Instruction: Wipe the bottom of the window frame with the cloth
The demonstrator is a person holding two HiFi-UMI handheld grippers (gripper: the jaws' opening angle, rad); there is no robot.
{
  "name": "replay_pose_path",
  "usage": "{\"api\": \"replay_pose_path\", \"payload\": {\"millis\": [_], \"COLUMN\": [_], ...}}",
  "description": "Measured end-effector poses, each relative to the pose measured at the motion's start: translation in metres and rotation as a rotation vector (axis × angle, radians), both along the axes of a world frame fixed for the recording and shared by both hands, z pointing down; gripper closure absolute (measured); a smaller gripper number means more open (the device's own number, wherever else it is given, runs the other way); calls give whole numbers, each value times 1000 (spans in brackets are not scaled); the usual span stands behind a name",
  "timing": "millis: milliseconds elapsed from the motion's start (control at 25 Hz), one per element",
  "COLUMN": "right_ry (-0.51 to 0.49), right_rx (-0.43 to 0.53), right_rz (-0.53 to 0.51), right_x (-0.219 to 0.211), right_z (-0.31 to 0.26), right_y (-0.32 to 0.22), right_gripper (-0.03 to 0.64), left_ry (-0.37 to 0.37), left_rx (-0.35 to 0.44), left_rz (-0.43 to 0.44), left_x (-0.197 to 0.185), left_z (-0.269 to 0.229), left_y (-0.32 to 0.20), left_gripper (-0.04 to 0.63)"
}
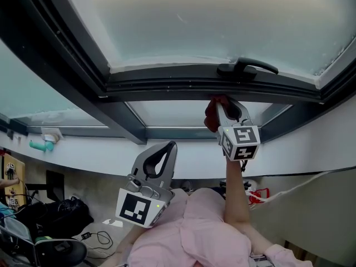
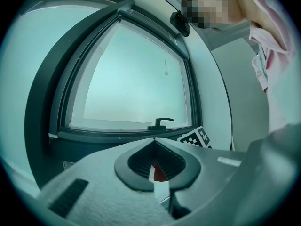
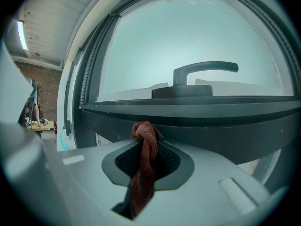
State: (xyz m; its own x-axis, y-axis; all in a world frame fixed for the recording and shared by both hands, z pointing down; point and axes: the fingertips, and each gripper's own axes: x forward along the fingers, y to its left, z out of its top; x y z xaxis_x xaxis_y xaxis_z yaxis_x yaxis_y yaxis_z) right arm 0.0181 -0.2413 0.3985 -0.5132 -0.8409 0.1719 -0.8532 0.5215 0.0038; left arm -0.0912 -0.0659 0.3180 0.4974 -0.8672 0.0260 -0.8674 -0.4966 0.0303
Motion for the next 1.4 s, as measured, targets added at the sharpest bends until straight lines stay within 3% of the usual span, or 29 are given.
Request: {"api": "replay_pose_path", "payload": {"millis": [480, 720, 1000, 1200, 1400], "right_ry": [-23, -61, -95, -119, -124], "right_rx": [-29, -19, -133, -226, -209], "right_rz": [80, 100, 169, 256, 342], "right_x": [34, 49, 69, 74, 96], "right_z": [6, -11, 2, 20, 5], "right_y": [-4, 9, 86, 155, 203], "right_gripper": [558, 558, 557, 557, 557], "left_ry": [13, -3, -24, -38, -51], "left_rx": [-58, -93, -113, -104, -132], "left_rz": [-16, -35, -61, 30, 121], "left_x": [-8, -33, -87, -87, -74], "left_z": [15, 24, 29, 24, 38], "left_y": [-3, -2, 1, 19, 38], "left_gripper": [597, 597, 597, 597, 597]}}
